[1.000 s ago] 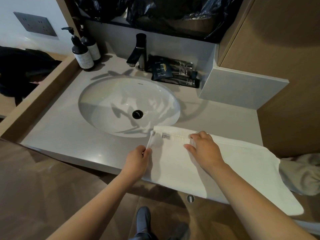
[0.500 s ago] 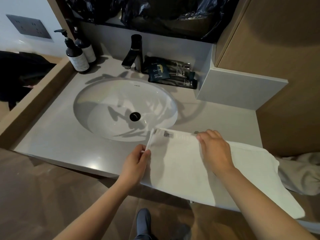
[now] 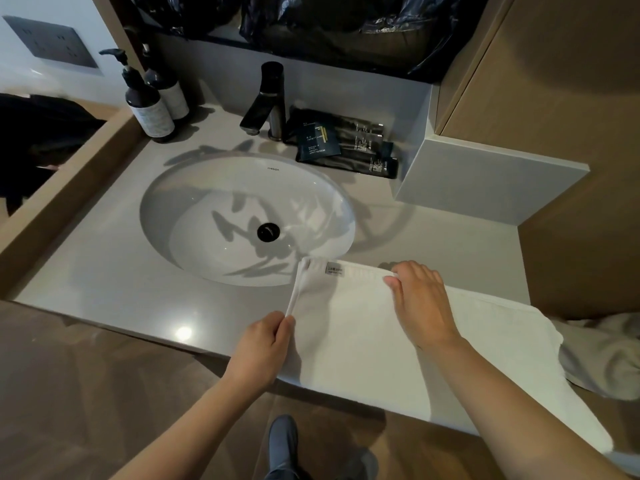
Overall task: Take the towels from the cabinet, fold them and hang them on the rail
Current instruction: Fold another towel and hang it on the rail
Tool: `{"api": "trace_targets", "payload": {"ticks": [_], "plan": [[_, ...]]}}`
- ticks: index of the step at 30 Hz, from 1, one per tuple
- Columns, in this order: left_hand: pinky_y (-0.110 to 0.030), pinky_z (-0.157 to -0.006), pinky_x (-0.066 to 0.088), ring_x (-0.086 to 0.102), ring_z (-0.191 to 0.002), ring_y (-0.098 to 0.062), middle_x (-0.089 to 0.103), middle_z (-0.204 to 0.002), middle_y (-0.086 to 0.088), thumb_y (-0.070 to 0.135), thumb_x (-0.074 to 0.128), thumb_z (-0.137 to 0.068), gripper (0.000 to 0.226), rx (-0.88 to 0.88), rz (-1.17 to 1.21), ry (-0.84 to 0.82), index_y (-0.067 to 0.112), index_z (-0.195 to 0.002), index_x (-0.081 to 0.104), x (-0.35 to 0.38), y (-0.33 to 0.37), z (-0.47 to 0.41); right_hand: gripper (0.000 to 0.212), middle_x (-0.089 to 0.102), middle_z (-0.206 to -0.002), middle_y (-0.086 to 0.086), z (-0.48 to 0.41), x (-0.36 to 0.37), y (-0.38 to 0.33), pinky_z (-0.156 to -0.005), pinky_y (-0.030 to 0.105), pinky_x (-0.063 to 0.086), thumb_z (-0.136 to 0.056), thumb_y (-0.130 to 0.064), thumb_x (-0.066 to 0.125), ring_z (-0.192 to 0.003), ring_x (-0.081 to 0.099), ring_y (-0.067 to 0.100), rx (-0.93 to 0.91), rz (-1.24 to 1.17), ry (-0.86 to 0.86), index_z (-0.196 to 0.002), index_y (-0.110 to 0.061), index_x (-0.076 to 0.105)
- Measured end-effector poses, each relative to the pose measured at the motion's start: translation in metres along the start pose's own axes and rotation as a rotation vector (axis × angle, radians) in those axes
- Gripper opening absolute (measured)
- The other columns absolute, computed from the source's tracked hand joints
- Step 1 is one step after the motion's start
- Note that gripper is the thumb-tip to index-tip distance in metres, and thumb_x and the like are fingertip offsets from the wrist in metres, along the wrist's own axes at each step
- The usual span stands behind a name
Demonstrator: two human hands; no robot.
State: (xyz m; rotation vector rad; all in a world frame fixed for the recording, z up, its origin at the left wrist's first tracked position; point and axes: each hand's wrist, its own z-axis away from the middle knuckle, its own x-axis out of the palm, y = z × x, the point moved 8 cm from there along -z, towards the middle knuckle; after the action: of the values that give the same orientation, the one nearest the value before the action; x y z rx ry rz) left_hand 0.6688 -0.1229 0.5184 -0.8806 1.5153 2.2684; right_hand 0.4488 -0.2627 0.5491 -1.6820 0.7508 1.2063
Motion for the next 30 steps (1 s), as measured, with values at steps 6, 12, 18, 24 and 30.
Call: {"api": "trace_targets", "payload": {"ticks": [6,12,18,24,30], "plan": [[-0.012,-0.047,0.035,0.040,-0.051,-0.008,0.046,-0.059,0.003,0.030,0.042,-0.101,0.039,-0.018,-0.116,-0.029,0.019,-0.063,0.043,0.004,0.000,-0.011,0.024,0.067,-0.100,0.003,-0.007,0.025,0.008,-0.086,0.039,0.037,-0.102,-0.026,0.043,-0.094,0.059,0.028,0.030,0.031,-0.128,-0.099,-0.011,0.062],[-0.027,-0.059,0.047,0.060,-0.066,-0.015,0.065,-0.073,0.001,0.049,0.049,-0.094,0.041,-0.151,0.041,-0.019,0.012,-0.082,0.063,-0.001,0.013,-0.044,0.019,0.066,-0.096,0.003,-0.005,0.023,0.008,-0.080,0.038,0.038,-0.101,-0.022,0.046,-0.088,0.059,0.029,-0.018,-0.029,-0.080,-0.093,-0.012,0.059],[-0.036,-0.060,0.040,0.048,-0.065,-0.024,0.058,-0.074,-0.020,0.028,0.049,-0.097,0.039,-0.175,-0.002,0.117,-0.008,-0.083,0.054,0.002,0.020,-0.055,0.018,0.064,-0.094,0.002,-0.003,0.018,0.010,-0.081,0.039,0.039,-0.101,-0.024,0.047,-0.090,0.058,0.027,-0.016,-0.063,-0.069,-0.094,-0.014,0.060],[-0.025,-0.049,0.026,0.039,-0.056,-0.012,0.047,-0.066,-0.002,0.024,0.049,-0.098,0.029,-0.163,-0.120,0.127,0.004,-0.077,0.049,0.001,0.028,-0.059,0.026,0.064,-0.110,0.002,0.026,-0.006,0.070,-0.090,0.040,0.037,-0.101,-0.032,0.044,-0.102,0.057,0.025,0.121,0.050,-0.083,-0.112,-0.018,0.063],[-0.026,-0.049,0.028,0.046,-0.060,-0.015,0.051,-0.068,-0.001,0.030,0.048,-0.099,0.030,-0.153,-0.159,0.141,0.006,-0.082,0.052,0.003,0.028,-0.059,0.027,0.064,-0.106,0.004,0.038,-0.018,0.107,-0.092,0.037,0.034,-0.101,-0.028,0.044,-0.100,0.056,0.025,0.173,0.103,-0.080,-0.115,-0.014,0.063]]}}
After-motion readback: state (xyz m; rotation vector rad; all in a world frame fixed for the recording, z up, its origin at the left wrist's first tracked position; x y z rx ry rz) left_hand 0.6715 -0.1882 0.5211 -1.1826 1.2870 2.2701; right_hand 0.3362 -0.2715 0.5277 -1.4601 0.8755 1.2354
